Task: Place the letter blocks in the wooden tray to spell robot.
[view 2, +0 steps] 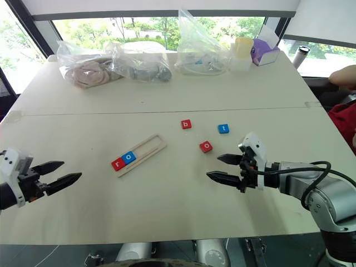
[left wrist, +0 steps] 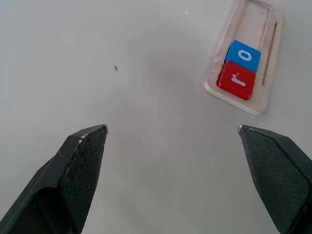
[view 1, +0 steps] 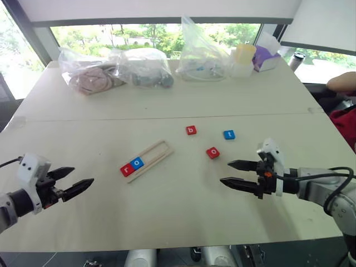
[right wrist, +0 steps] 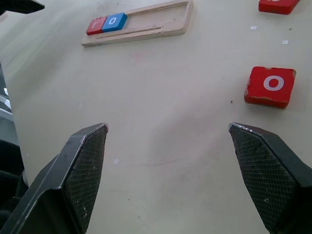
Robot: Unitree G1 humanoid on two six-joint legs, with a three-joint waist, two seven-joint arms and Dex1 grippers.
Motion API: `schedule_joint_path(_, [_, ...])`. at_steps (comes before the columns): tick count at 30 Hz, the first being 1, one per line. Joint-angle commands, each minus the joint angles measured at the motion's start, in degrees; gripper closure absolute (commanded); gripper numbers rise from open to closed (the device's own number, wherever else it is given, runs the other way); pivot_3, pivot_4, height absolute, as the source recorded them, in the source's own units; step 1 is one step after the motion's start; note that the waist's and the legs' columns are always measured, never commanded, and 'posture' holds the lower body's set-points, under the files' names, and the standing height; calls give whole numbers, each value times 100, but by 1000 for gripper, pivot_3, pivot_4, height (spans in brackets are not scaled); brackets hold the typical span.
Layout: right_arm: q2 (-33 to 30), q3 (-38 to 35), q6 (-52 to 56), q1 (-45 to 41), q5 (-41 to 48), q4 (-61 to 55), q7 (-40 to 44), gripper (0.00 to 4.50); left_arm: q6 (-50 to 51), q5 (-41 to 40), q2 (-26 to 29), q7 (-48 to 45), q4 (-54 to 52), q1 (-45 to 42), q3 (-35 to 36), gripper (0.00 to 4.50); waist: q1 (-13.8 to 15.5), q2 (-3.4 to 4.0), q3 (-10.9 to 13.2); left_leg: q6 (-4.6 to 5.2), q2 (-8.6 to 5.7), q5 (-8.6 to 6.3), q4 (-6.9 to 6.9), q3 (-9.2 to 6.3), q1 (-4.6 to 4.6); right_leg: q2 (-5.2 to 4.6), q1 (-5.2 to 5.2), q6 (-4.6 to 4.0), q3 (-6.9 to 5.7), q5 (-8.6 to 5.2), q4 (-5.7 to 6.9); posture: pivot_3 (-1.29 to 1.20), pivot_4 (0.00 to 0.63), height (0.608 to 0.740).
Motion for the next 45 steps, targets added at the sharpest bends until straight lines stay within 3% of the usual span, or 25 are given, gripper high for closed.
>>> schedule_joint_path(1, [-89, 2, -156, -83, -54, 4, 103, 423, 108, -118, 138, -111, -196, 93, 263, 0, 4, 0, 0, 0, 0, 0, 0, 0, 0, 0, 0, 0, 0, 0, 0, 0, 150, 740])
schedule_joint_path(13, [56, 127, -195, -160, -93, 11, -26, 423, 128, -12, 171, -63, -111, -35, 183, 0, 2, 0, 0, 0, 0, 0, 0, 0, 0, 0, 0, 0, 0, 0, 0, 0, 150, 740])
schedule_joint_path(19, [-110, 234, 32, -529, 37, -115, 67, 423, -260, 493, 641, -178, 93, -298, 145, 0, 1, 0, 1, 0, -1, 0, 1, 0, 0, 1, -3, 0, -1, 0, 0, 0, 150, 740])
schedule_joint_path(26, [256, 405, 426, -777, 586, -641, -249, 423, -44, 207, 897, -465, -337, -728, -390, 0, 8, 1, 1, 0, 1, 0, -9, 0, -4, -2, -5, -1, 0, 1, -2, 0, 150, 740])
schedule_joint_path(27, [325, 459, 451, -792, 608, -724, -334, 199, -162, 424, 890, -352, -358, -783, -590, 0, 5, 1, 1, 0, 0, 0, -10, 0, -4, -2, -5, -1, 0, 1, -2, 0, 150, 740])
schedule_joint_path(34, [582, 973, 512, -764, 511, -1208, -826, 199, -837, 1353, 287, 198, -420, -1011, -2183, 0, -2, 1, 1, 0, 1, 0, -12, 4, -1, -1, -4, -3, 2, 4, -2, 0, 150, 740])
schedule_joint_path(45, [484, 1419, 213, -706, 94, -1301, -826, 199, -1440, 2099, -248, 530, 97, -1418, -2982, 0, 18, 0, -1, 1, -3, 1, -10, 0, 0, 3, -2, -4, 1, 5, 0, 0, 150, 740])
